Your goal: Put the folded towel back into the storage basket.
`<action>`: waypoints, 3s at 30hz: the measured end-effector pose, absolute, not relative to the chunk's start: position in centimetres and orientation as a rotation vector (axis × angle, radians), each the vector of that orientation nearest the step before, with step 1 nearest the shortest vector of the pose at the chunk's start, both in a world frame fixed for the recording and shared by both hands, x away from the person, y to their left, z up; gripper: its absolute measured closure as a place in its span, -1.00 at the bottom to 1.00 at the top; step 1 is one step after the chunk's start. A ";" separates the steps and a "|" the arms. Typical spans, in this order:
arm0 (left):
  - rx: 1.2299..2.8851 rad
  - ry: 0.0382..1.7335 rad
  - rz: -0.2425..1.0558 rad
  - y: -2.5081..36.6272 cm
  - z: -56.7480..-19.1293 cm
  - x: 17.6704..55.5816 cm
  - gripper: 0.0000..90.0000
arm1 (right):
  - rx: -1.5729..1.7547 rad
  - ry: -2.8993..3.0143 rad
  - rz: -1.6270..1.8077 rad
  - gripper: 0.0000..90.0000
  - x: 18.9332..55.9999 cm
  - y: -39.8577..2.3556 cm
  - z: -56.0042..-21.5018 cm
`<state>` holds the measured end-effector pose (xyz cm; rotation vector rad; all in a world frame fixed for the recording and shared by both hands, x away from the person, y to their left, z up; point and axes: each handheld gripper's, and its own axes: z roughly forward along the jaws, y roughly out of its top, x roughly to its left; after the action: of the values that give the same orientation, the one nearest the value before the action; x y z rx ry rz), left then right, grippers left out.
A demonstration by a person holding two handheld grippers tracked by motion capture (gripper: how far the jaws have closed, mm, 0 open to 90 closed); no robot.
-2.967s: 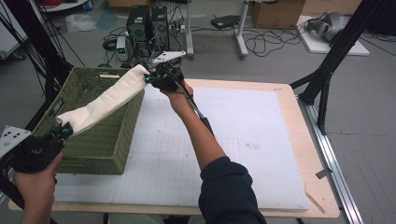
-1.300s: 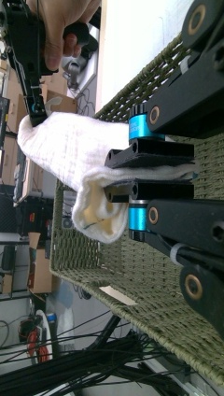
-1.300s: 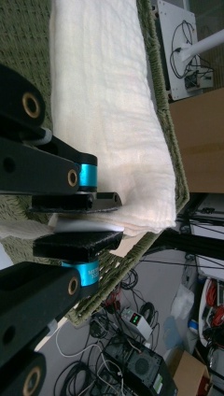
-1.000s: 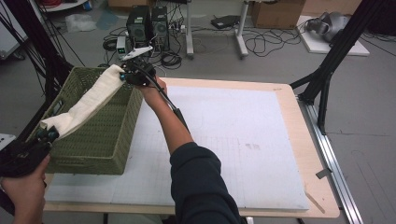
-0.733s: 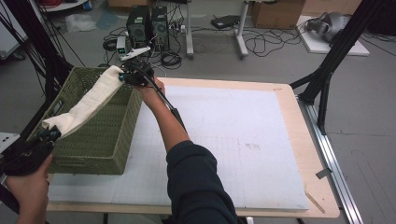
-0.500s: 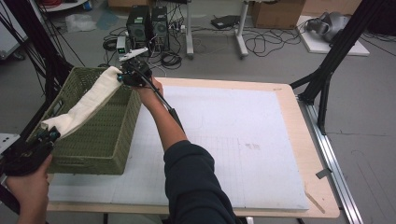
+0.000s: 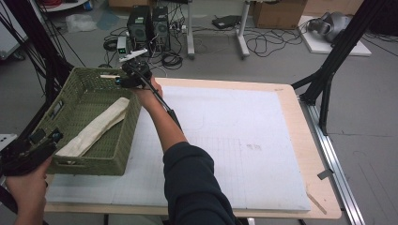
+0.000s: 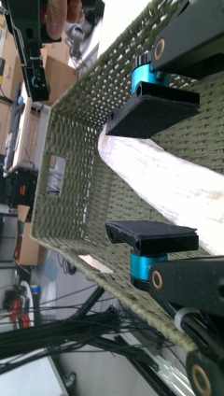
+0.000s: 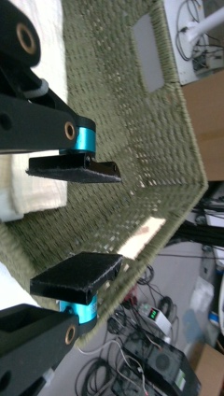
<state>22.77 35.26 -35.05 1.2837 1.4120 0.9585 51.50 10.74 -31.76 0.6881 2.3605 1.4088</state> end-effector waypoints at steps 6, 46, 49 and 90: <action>1.294 1.342 0.939 34.7 -34.4 22.7 -0.03 | 0.682 2.317 1.472 -0.03 50.9 8.6 -30.8; 1.519 0.888 0.504 20.8 -31.4 29.1 -0.43 | 0.827 2.095 1.450 -0.59 41.4 -17.6 -29.8; 1.541 0.850 0.471 19.5 -31.6 29.6 -0.43 | 0.863 2.067 1.450 -0.61 40.5 -19.4 -30.1; 1.649 0.713 0.367 11.5 -38.3 32.8 -0.48 | 1.062 1.987 1.281 -0.74 31.3 -30.5 -38.9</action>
<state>32.85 11.53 -38.30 1.6485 0.7126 0.3668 31.25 -30.53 -38.93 1.0616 1.9874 1.2808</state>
